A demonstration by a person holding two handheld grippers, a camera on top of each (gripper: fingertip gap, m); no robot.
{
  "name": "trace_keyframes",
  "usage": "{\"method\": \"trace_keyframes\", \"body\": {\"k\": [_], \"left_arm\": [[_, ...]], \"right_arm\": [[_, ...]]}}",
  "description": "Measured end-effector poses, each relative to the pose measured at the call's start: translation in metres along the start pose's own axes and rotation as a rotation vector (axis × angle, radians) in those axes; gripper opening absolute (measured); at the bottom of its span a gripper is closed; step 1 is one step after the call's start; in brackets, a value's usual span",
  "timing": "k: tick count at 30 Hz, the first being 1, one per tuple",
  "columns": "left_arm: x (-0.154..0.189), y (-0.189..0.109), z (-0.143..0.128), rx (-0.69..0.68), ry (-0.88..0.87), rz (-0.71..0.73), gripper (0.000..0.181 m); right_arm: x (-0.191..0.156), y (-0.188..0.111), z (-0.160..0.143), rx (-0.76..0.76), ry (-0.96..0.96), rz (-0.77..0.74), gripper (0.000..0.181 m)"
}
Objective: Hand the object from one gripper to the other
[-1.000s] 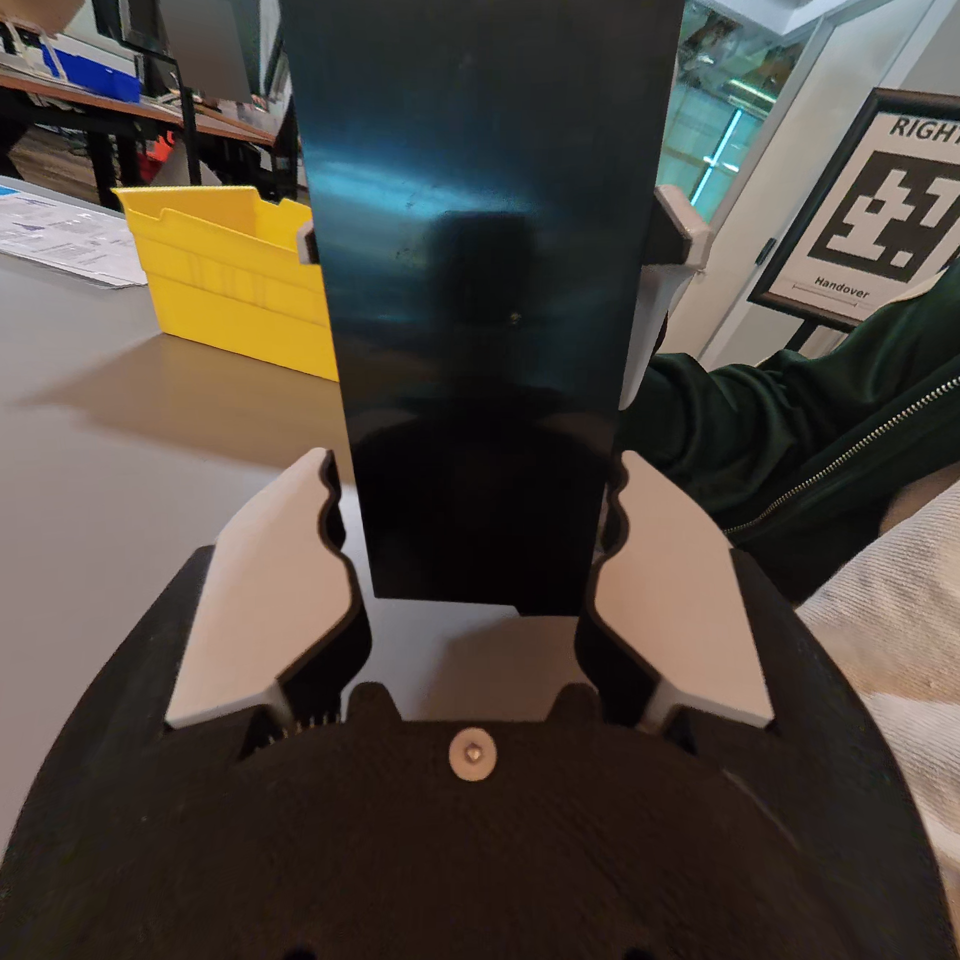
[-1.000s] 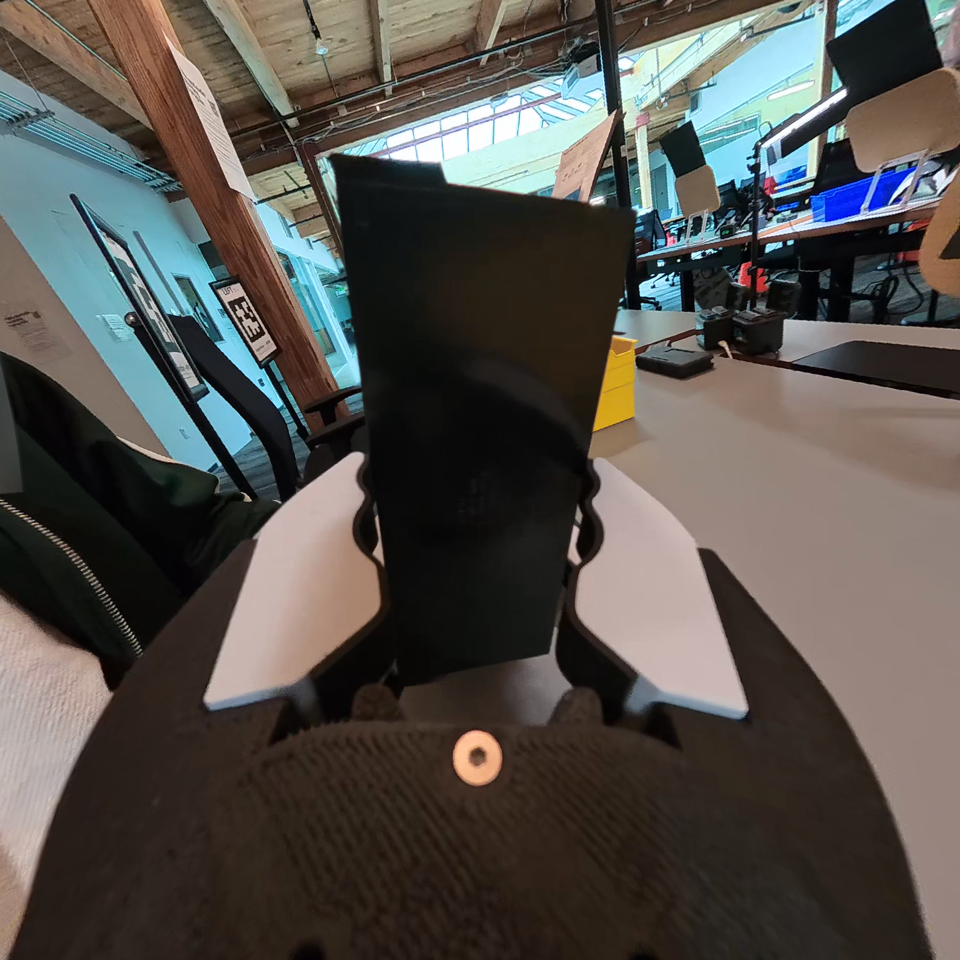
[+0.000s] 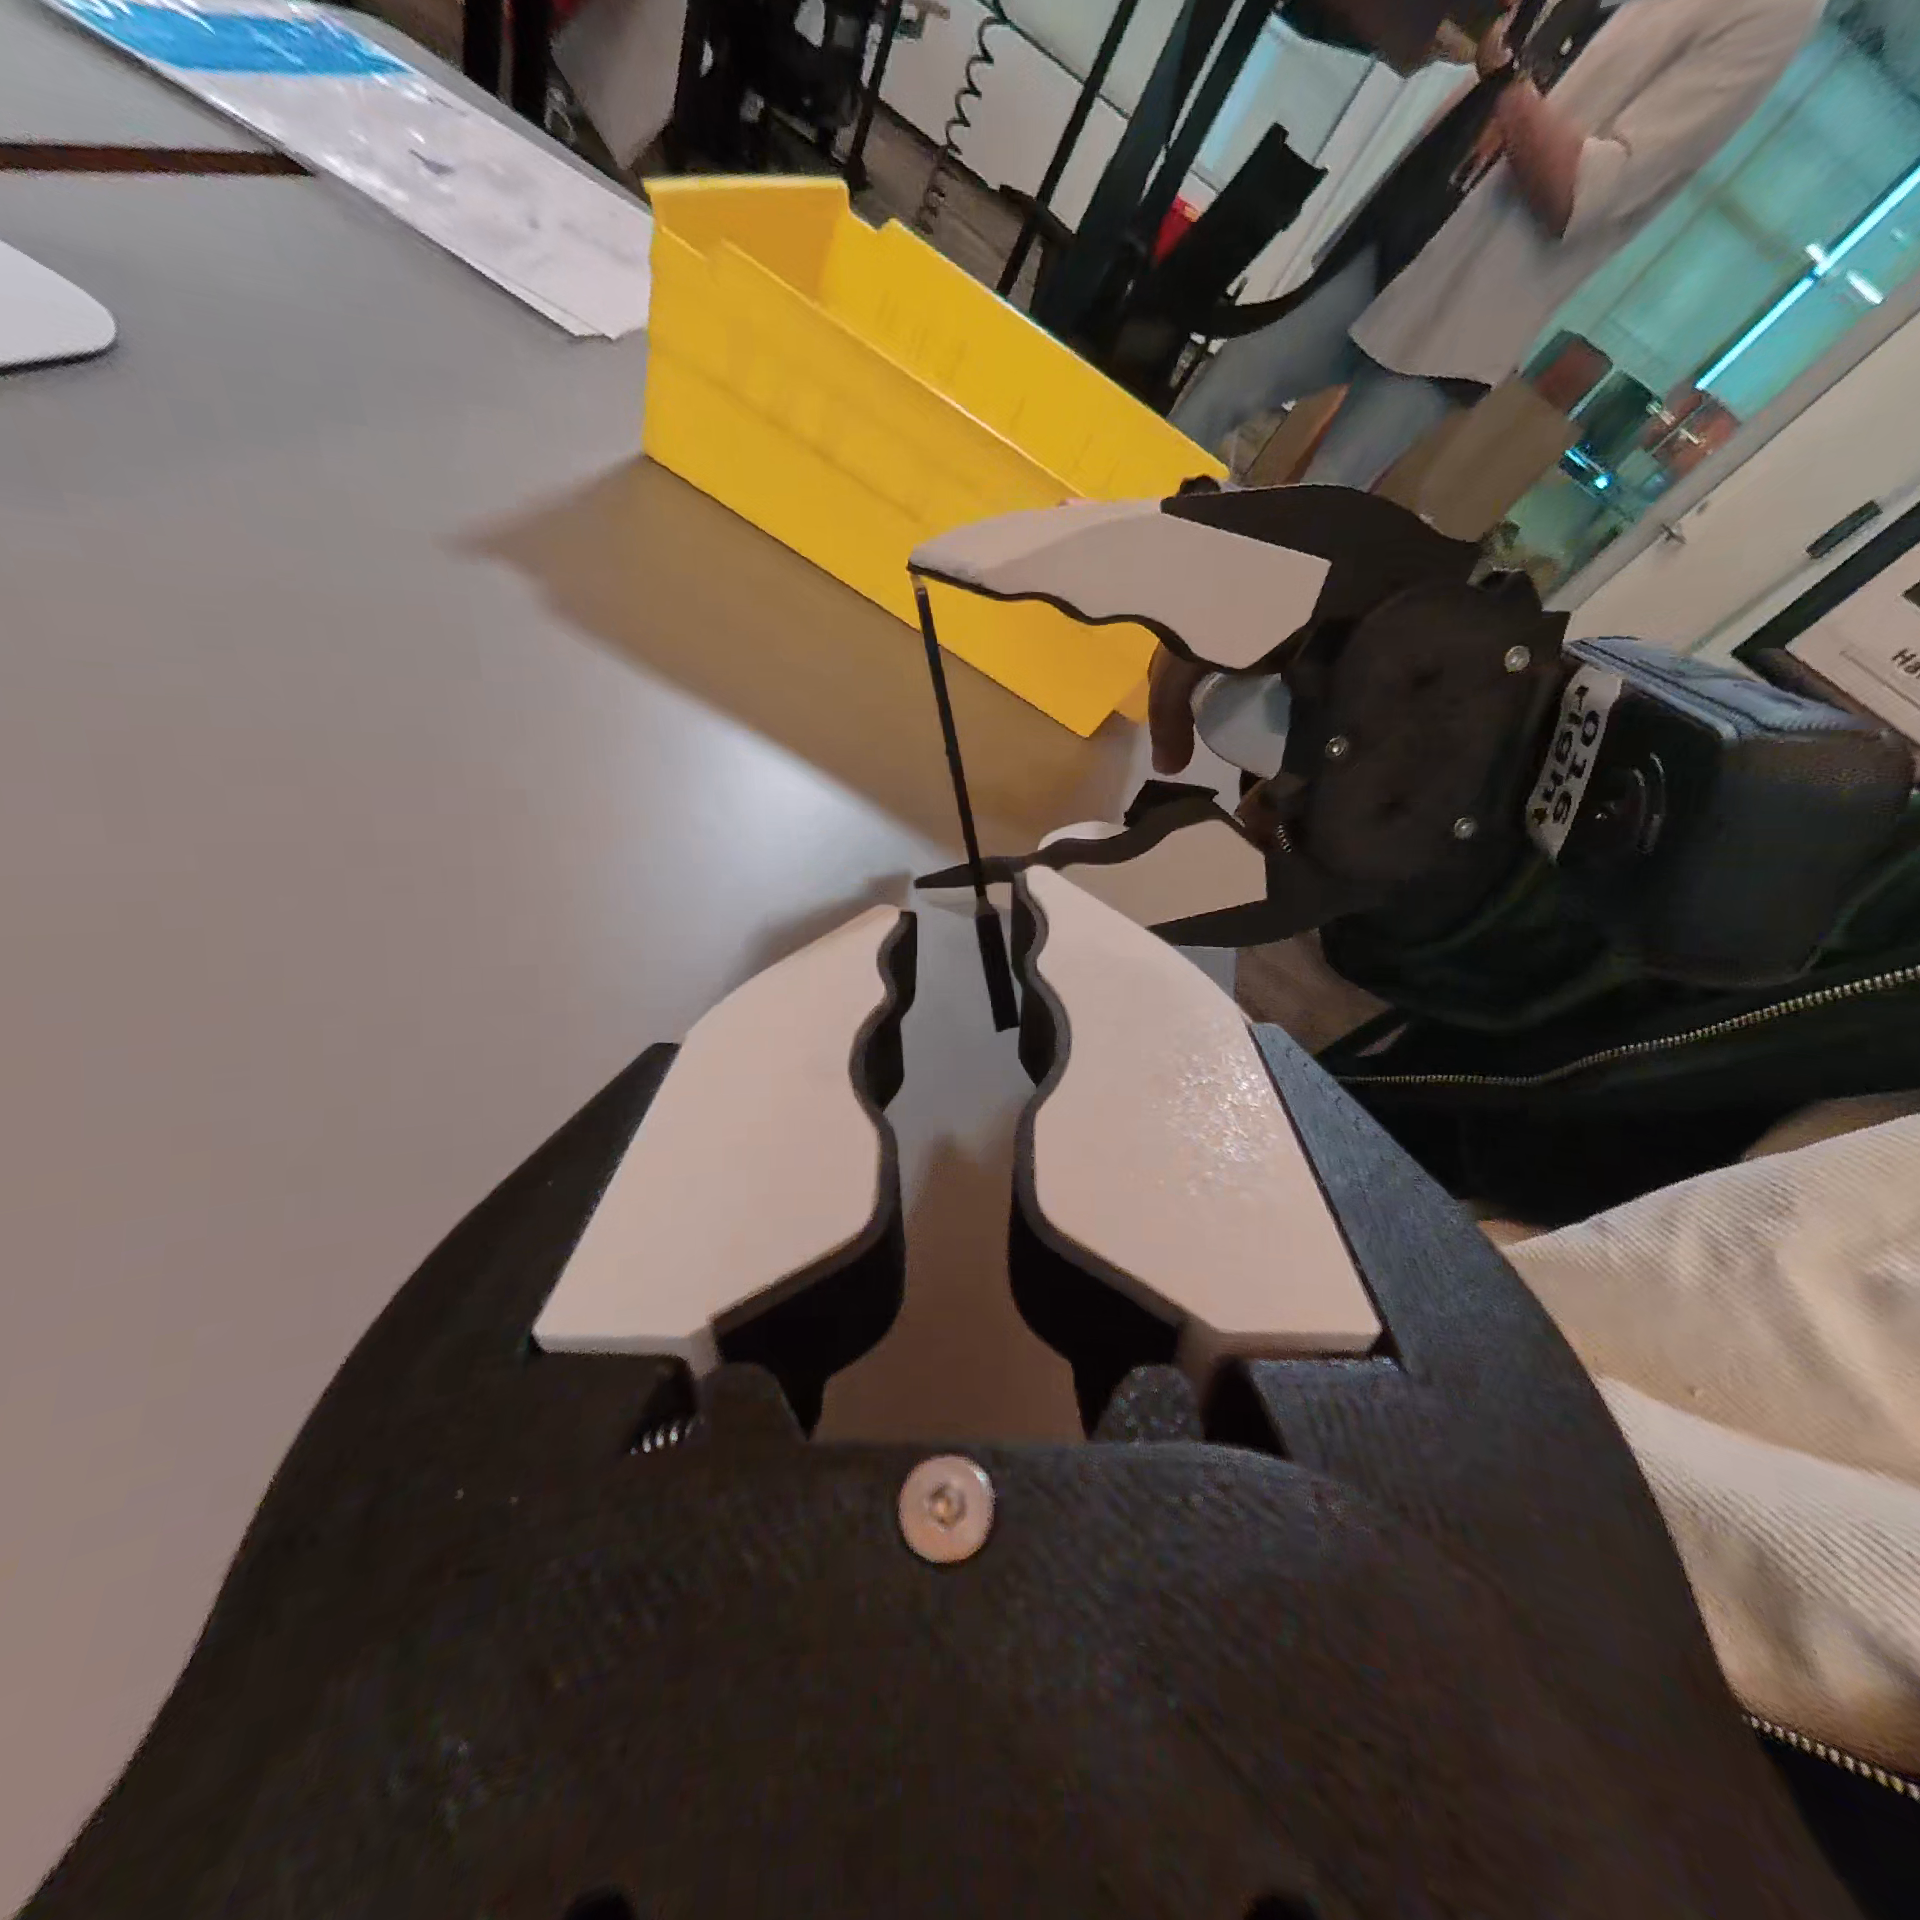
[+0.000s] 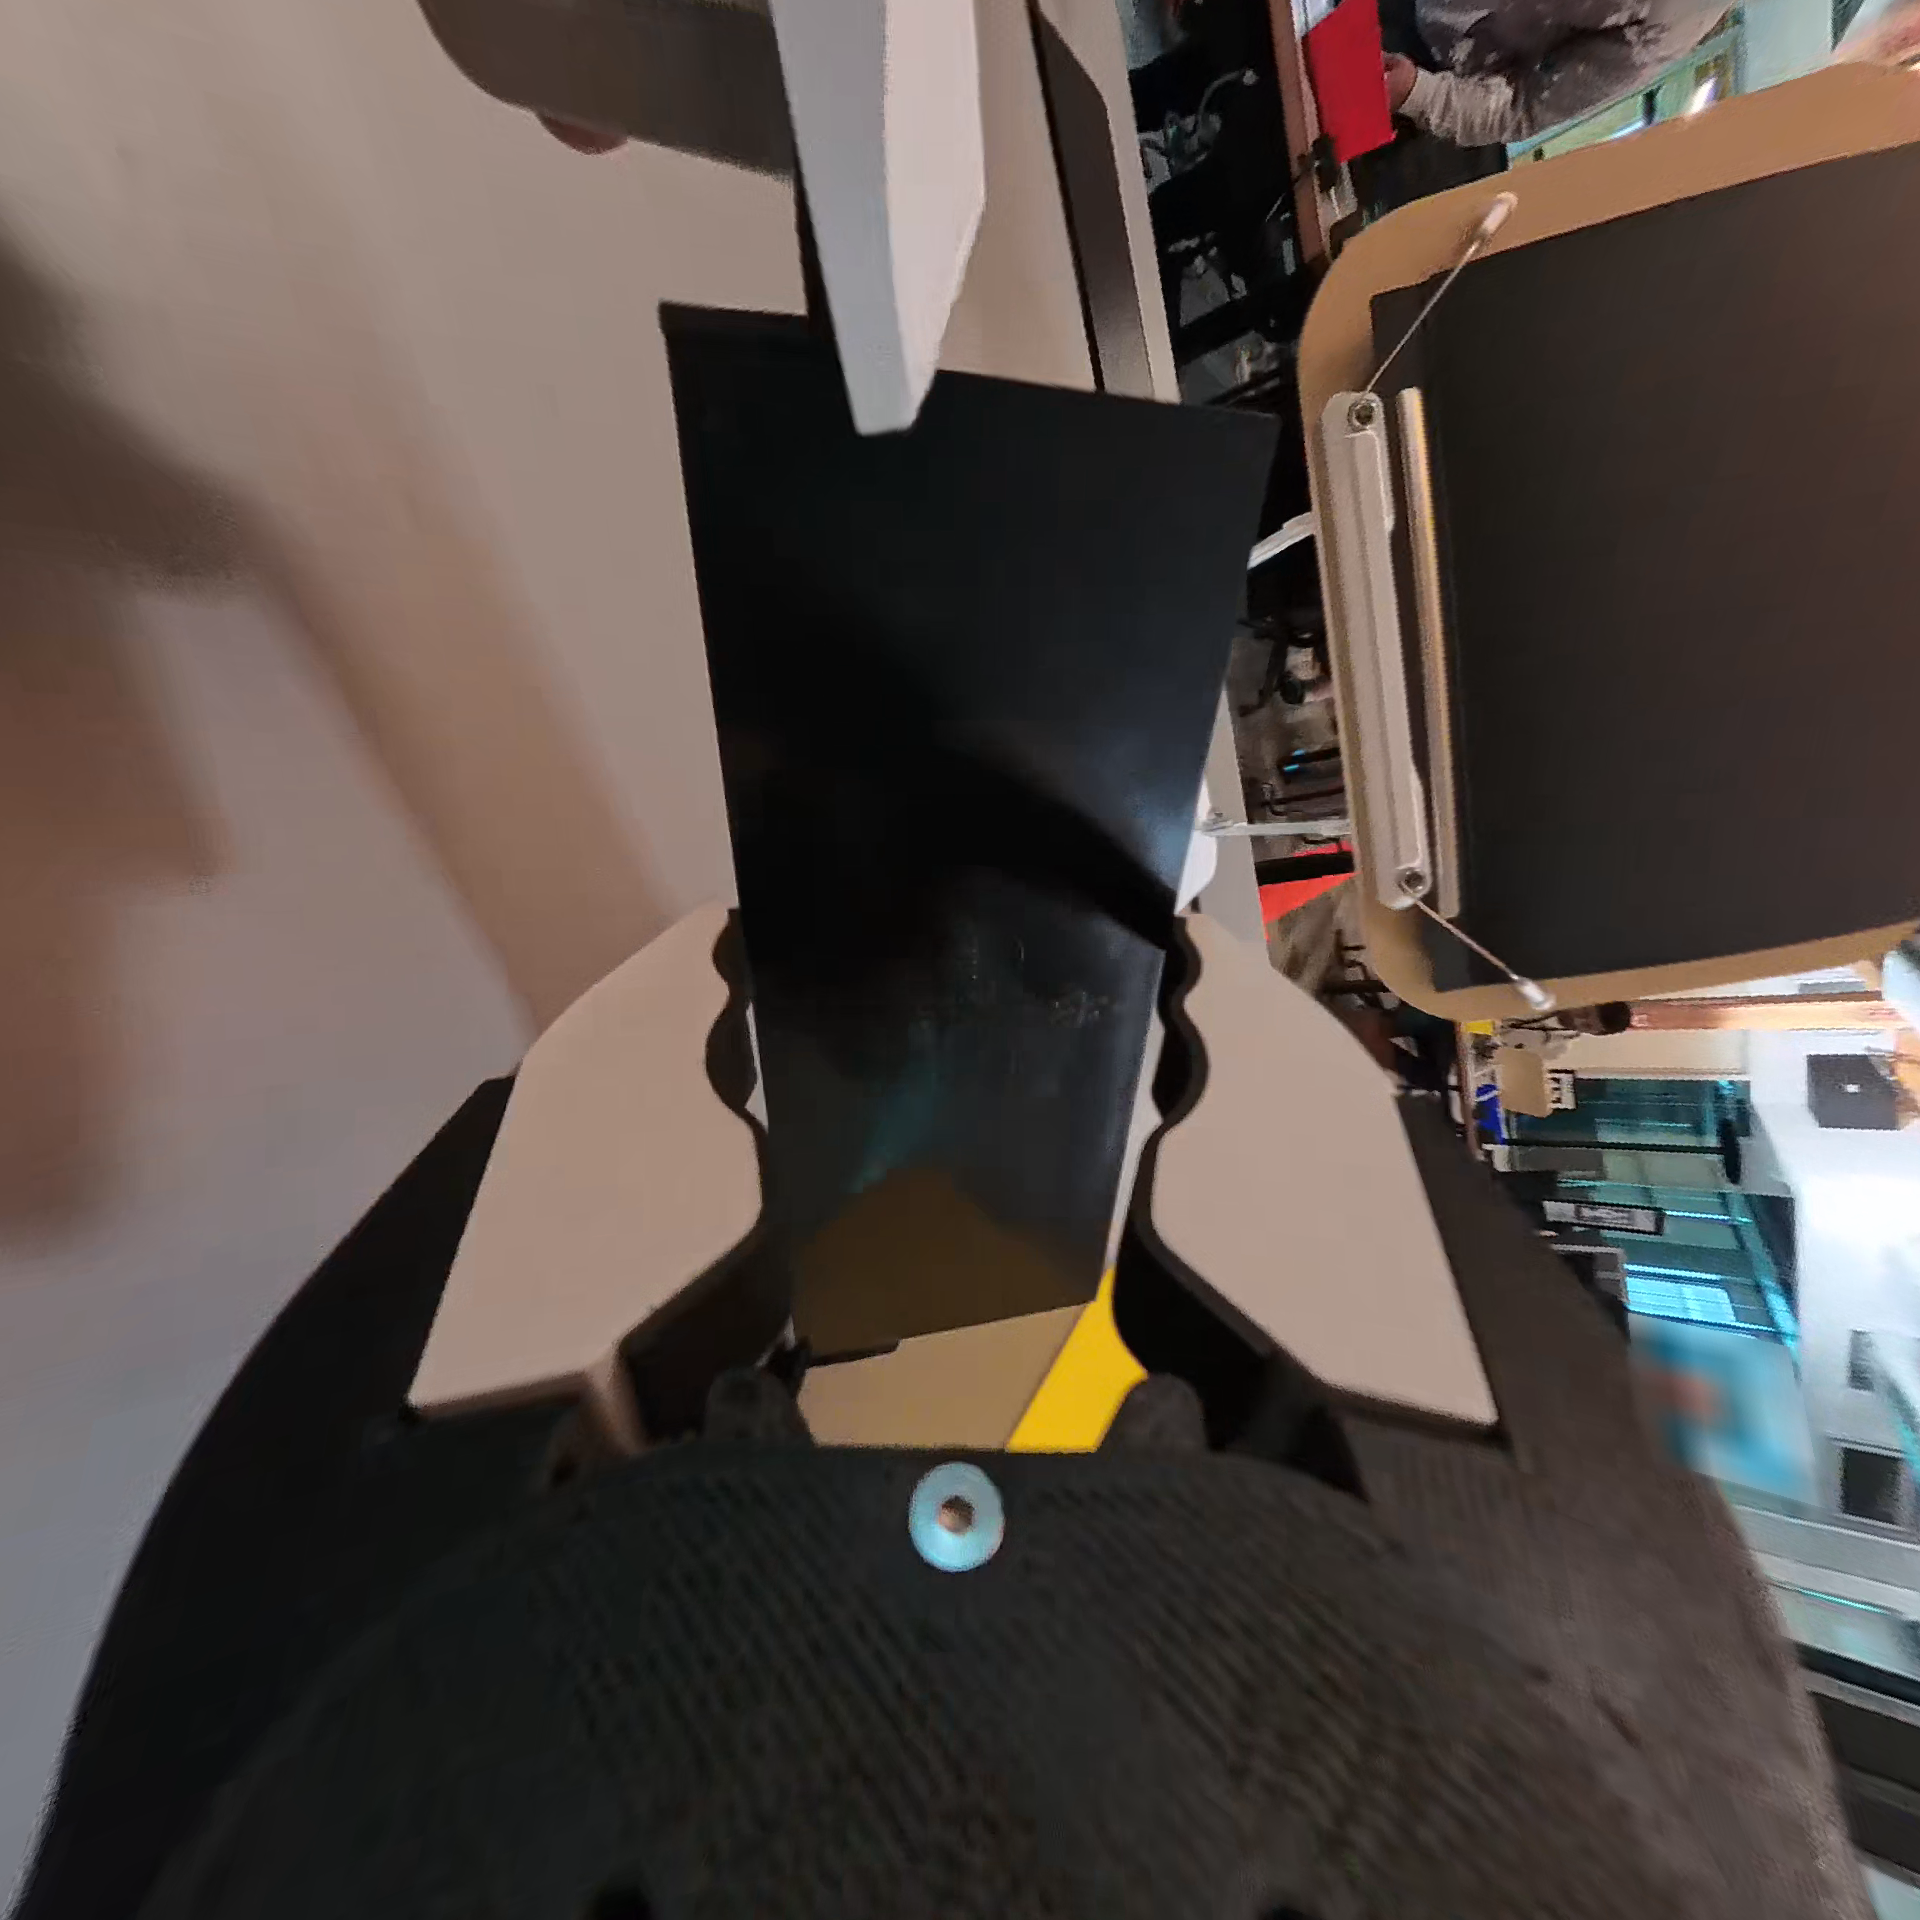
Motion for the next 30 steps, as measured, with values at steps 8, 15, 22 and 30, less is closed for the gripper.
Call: {"method": "trace_keyframes", "body": {"k": [8, 15, 22, 30], "left_arm": [[0.000, 0.019, -0.012, -0.028, -0.051, -0.081, 0.018], [-0.004, 0.018, -0.013, -0.004, -0.055, -0.042, 0.003], [-0.021, -0.010, -0.005, 0.241, -0.153, -0.052, 0.003], [-0.036, -0.049, -0.002, 0.443, -0.109, -0.204, 0.003]], "right_arm": [[-0.006, 0.001, 0.002, -0.014, -0.058, -0.002, 0.077], [-0.004, -0.001, 0.006, 0.021, -0.047, -0.023, 0.077], [0.019, -0.012, 0.009, 0.273, 0.098, -0.198, 0.097], [0.060, -0.015, -0.032, 0.494, 0.925, 0.051, 0.084]]}}
Point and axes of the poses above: each gripper's, where its closed fingertips meet, y out along the fingers, z out of its top, x = y × z across the jaws, the point moved 8 cm from there along -y, back along the fingers, and after that the axes turned 7 degrees about -z, right-handed, at the moved point
